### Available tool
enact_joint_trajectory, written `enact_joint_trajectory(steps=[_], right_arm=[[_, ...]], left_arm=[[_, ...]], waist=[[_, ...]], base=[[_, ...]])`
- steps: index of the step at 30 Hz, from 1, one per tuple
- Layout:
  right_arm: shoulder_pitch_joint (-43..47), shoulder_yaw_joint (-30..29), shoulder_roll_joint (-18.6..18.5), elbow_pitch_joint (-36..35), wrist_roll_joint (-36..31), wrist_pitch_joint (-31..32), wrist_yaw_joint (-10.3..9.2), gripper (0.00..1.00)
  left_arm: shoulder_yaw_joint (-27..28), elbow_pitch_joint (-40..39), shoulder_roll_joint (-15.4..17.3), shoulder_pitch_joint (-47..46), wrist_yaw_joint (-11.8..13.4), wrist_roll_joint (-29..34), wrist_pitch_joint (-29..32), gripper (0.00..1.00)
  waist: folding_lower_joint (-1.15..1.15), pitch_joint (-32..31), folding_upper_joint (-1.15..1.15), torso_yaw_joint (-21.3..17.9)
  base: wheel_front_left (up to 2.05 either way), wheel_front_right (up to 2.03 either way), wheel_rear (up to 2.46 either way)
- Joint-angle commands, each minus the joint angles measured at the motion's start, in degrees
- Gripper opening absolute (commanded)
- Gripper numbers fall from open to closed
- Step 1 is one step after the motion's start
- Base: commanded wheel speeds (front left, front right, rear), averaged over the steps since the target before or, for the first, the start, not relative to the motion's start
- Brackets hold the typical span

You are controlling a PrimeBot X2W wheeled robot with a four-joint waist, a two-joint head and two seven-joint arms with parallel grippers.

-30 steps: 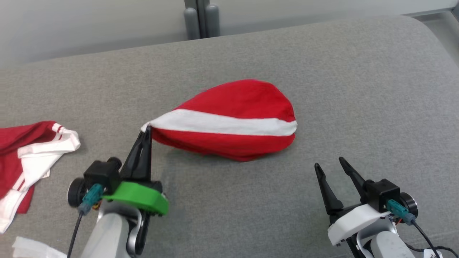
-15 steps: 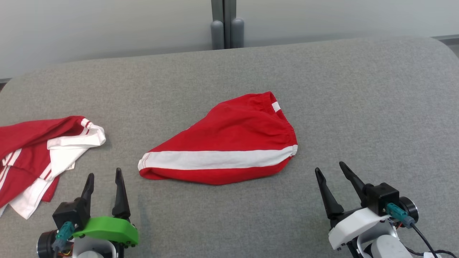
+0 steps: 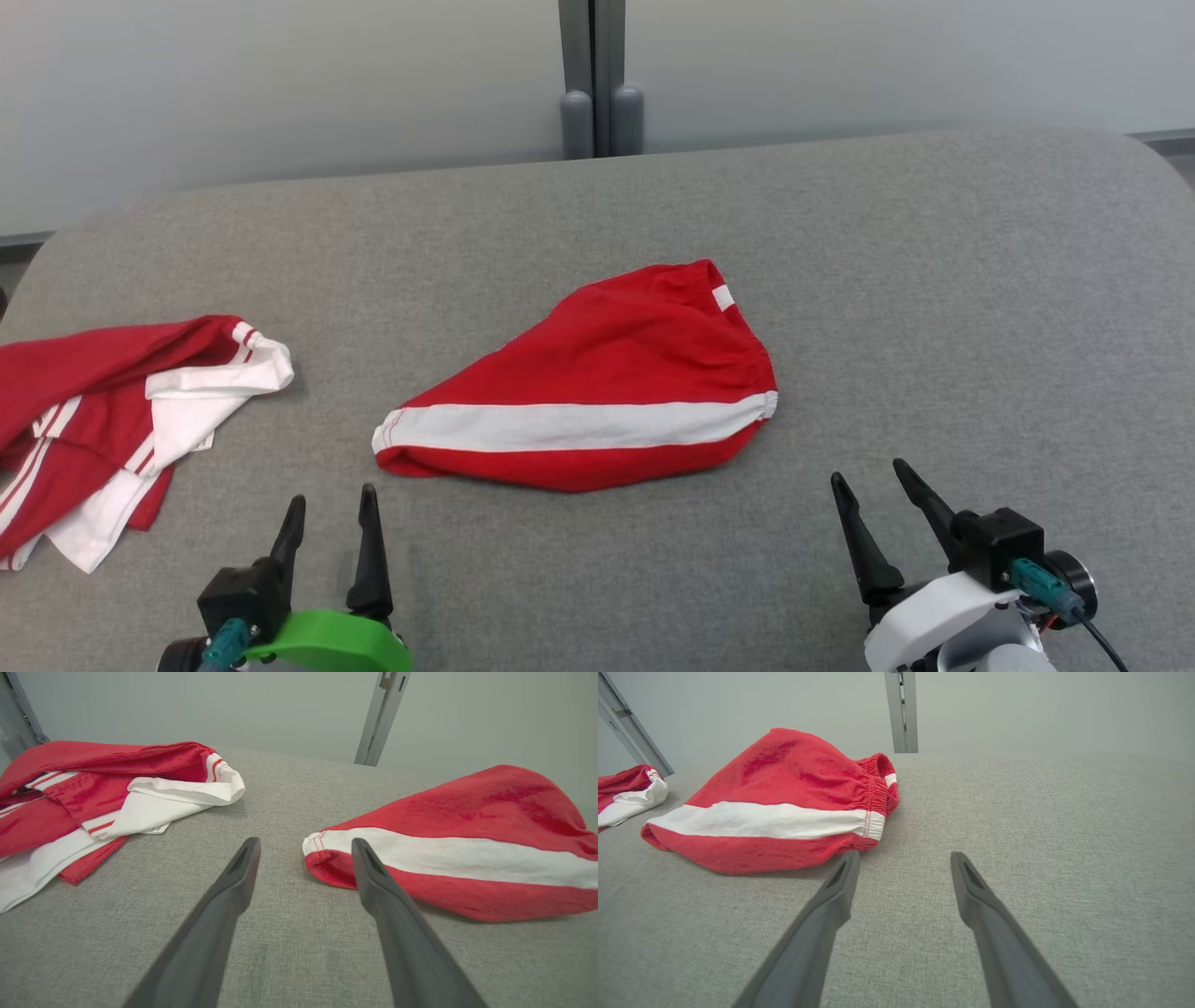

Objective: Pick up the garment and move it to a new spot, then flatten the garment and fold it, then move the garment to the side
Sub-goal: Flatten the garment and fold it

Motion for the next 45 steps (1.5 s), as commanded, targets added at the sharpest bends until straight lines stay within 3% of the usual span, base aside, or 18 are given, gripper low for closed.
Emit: enact_joint_trajectory(steps=[1,9,18,29,31,33,35,36,37,45], right_arm=[[-0.2,-0.2,-0.2,0.3,0.0,0.0,-0.08,1.00],[-6.3,0.4,-0.2,2.0,-0.4,0.0,-0.08,1.00],[-14.7,1.6,-0.2,9.9,-0.9,0.0,-0.08,1.00],[-17.3,2.5,-0.2,11.8,-0.4,0.0,-0.08,1.00],[-17.2,2.9,-0.2,11.8,-0.1,0.0,-0.08,0.85],[-17.1,3.4,-0.2,11.8,0.6,0.0,-0.08,0.49],[-17.2,3.6,-0.2,11.7,0.8,0.0,-0.08,0.34],[-17.2,3.7,-0.2,11.5,1.0,0.0,-0.08,0.12],[-17.2,3.7,-0.2,11.3,1.1,0.0,-0.08,0.03],[-14.1,2.3,-0.2,8.9,1.7,0.0,-0.08,0.00]], left_arm=[[-0.8,-0.3,0.2,0.4,-0.2,-0.3,0.0,1.00],[-4.1,-1.2,0.2,-4.0,-0.9,0.0,0.0,1.00],[-6.4,-1.6,0.3,-8.2,-1.1,-0.8,0.0,1.00],[-6.2,-1.7,0.2,-9.6,-1.2,-0.5,0.0,1.00],[-6.2,-1.6,0.2,-9.9,-1.3,-0.6,0.0,1.00],[-6.3,-1.6,0.2,-10.1,-1.3,-0.6,0.0,1.00],[-6.4,-1.6,0.2,-10.1,-1.3,-0.7,0.0,1.00],[-6.4,-1.6,0.2,-10.1,-1.3,-0.8,0.0,1.00],[-6.5,-1.7,0.2,-10.1,-1.2,-0.7,0.0,1.00],[-7.2,-1.7,0.2,-8.8,-1.9,-1.3,0.0,1.00]], waist=[[0.00,0.8,0.00,0.4],[0.00,5.7,0.00,2.2],[0.00,11.1,0.00,4.5],[0.00,13.3,0.00,5.6],[0.00,13.4,0.00,5.7],[0.00,13.6,0.00,5.7],[0.00,13.6,0.00,5.8],[0.00,13.7,0.00,5.8],[0.00,13.7,0.00,5.8],[0.00,12.1,0.00,5.1]], base=[[0.00,0.00,0.00],[0.00,0.00,0.00],[0.00,0.00,0.00],[0.00,0.00,0.00],[0.00,0.00,0.00],[0.00,0.00,0.00],[0.00,0.00,0.00],[0.00,0.00,0.00],[0.00,0.00,0.00],[0.00,0.00,0.00]])
